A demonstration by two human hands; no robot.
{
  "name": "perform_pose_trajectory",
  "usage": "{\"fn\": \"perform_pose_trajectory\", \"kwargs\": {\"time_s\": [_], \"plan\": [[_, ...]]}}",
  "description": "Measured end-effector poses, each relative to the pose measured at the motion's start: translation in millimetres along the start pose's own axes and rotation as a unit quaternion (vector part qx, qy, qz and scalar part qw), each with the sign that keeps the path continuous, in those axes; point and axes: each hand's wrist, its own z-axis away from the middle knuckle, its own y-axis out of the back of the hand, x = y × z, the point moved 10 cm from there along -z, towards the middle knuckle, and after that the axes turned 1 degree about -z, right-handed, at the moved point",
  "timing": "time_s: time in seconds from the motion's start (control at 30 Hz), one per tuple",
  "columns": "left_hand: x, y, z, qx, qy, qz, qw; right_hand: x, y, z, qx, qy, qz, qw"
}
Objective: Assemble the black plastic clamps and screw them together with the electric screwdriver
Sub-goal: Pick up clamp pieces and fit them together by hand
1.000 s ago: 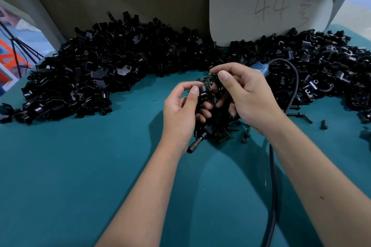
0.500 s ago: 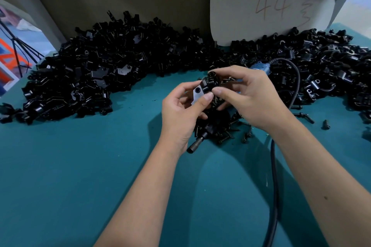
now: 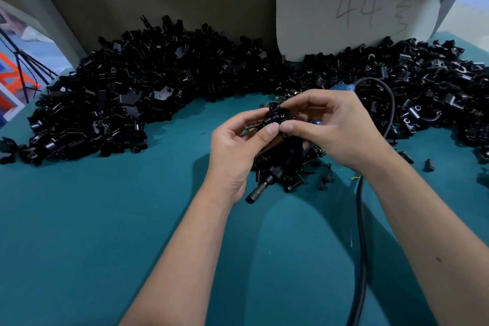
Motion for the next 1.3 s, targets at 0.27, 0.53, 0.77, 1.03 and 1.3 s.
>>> {"fn": "perform_pose_trajectory", "kwargs": {"time_s": [0.27,0.53,0.77,1.03,1.3], "plan": [[-7,-4,1,-0.005,0.041,0.034,0.999,4,-2,-1,-0.009,-0.016,-0.046,0.999],[-14,-4,3,-0.015,0.101,0.062,0.993,-2,1,0,-0.009,-0.013,-0.008,1.0],[-12,7,1,0.048,0.087,0.082,0.992,-1,9,11,-0.141,-0.165,0.197,0.956],[-11,23,1,0.104,0.076,0.088,0.988,30,-20,41,-0.294,-0.304,0.339,0.841],[-2,34,0,0.138,0.047,0.089,0.985,28,-41,29,-0.261,-0.238,0.373,0.858]]}}
